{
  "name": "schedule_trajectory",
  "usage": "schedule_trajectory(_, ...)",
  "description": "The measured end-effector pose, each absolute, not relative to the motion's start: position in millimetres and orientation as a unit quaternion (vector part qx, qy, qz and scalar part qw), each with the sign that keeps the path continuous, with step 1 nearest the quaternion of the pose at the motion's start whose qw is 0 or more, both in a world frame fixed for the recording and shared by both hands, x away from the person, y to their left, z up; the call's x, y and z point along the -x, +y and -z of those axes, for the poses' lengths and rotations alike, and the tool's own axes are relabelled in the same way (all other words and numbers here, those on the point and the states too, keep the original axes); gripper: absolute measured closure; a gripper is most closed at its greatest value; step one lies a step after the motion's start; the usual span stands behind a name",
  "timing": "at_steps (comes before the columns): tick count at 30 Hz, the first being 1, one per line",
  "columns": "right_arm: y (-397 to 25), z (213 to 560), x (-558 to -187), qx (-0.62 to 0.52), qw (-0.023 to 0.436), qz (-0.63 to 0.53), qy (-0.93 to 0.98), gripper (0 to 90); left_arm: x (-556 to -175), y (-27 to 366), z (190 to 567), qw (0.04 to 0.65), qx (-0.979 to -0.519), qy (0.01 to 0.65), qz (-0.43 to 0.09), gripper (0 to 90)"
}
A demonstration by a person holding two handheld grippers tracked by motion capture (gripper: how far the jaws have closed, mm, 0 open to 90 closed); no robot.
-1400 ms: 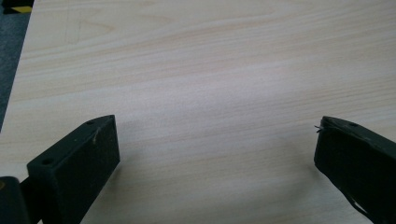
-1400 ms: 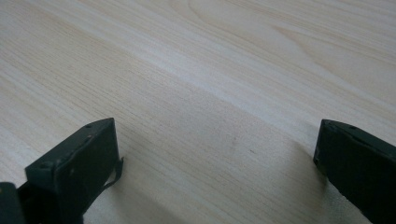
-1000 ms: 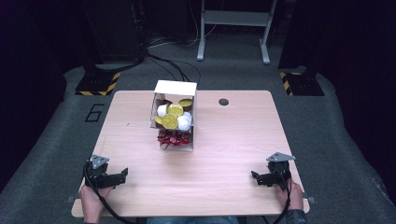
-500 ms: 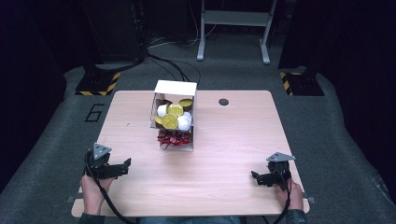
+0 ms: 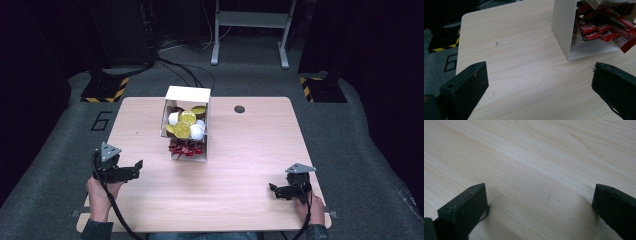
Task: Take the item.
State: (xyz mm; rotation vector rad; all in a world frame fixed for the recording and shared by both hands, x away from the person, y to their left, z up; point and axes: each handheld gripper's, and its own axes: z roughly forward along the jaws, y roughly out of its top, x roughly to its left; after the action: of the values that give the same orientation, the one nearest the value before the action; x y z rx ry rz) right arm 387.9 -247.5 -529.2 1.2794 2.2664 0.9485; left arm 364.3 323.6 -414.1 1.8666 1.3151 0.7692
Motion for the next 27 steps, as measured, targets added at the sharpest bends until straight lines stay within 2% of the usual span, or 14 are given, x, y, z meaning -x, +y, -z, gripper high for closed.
schedule_trajectory(27, -248, 529, -388, -0.454, 0.186, -0.335, 0.804, 0.0, -378, 288, 350, 0.397, -0.730, 0.453, -0.322, 2.6)
